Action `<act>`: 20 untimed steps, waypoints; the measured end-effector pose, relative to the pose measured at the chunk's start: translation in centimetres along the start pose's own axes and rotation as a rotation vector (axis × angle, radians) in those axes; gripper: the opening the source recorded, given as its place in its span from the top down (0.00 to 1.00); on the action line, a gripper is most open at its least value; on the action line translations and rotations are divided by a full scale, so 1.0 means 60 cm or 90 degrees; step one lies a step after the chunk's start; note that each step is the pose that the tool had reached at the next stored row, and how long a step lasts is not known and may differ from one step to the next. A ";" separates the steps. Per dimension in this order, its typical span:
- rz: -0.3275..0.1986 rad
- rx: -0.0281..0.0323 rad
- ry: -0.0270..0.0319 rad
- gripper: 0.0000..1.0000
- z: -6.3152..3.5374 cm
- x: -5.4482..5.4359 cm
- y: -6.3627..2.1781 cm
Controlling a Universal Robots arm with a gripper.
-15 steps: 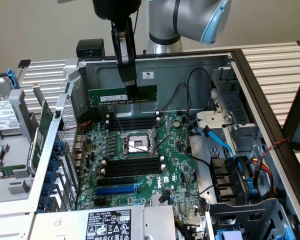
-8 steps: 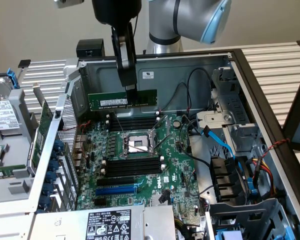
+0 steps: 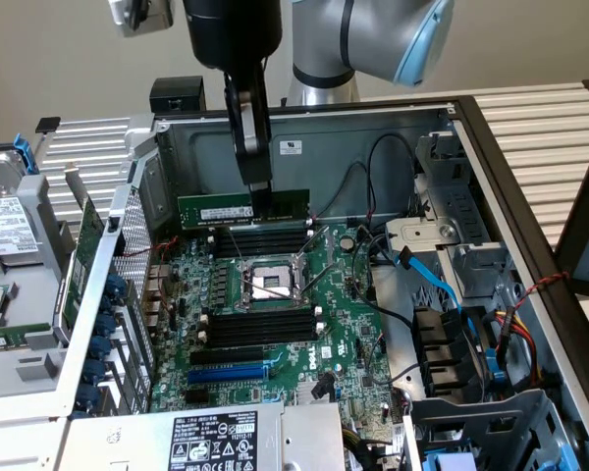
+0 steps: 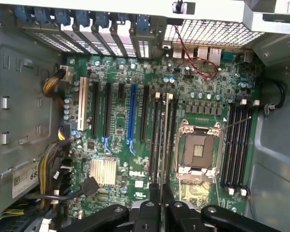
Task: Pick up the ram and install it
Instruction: 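Insert the ram into the slot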
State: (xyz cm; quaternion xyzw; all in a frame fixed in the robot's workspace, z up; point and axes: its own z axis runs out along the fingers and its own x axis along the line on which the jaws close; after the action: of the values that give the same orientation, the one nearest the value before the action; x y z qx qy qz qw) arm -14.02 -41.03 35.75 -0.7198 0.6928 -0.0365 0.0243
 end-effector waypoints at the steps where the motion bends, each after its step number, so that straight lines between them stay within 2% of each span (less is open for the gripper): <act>1: 0.000 -0.0004 0.0000 0.86 0.003 -0.002 -0.001; 4: 0.000 -0.0010 0.0004 0.86 0.012 -0.009 -0.004; 6: 0.001 -0.0011 0.0015 0.86 0.033 -0.012 -0.013; 8: 0.004 -0.0012 0.0019 0.86 0.064 -0.013 -0.012; 9: 0.006 -0.0013 0.0020 0.86 0.074 -0.013 -0.011; 20: 0.009 -0.0013 0.0026 0.86 0.107 -0.013 -0.008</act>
State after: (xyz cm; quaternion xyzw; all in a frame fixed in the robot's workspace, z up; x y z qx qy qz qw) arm -12.99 -40.33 29.39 -0.7146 0.6982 -0.0371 0.0224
